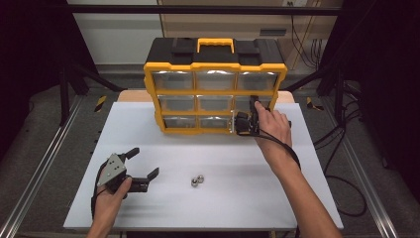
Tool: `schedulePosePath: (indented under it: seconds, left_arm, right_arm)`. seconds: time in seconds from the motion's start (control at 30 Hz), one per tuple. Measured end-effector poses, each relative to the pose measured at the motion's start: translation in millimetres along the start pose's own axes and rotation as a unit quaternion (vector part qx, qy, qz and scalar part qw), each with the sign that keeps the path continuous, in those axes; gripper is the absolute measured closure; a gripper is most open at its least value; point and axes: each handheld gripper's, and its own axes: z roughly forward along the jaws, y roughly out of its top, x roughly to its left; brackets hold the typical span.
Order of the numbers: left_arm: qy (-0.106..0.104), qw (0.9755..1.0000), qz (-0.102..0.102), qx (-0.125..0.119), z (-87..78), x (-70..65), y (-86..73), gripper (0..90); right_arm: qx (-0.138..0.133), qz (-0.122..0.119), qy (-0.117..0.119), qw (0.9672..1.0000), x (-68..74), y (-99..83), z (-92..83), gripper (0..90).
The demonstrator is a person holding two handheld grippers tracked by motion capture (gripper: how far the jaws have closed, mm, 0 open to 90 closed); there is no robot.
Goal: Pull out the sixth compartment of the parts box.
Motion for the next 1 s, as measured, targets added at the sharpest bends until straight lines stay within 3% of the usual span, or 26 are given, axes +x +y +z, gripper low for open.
schedulePosePath:
  seconds: [1.0]
  left_arm:
    - [0.0, 1.0, 0.0, 0.003, -0.6, -0.7, 0.1, 1.1]
  right_arm:
    - [0.017, -0.006, -0.012, 0.9998, 3.0, 3.9, -1.3, 78.5]
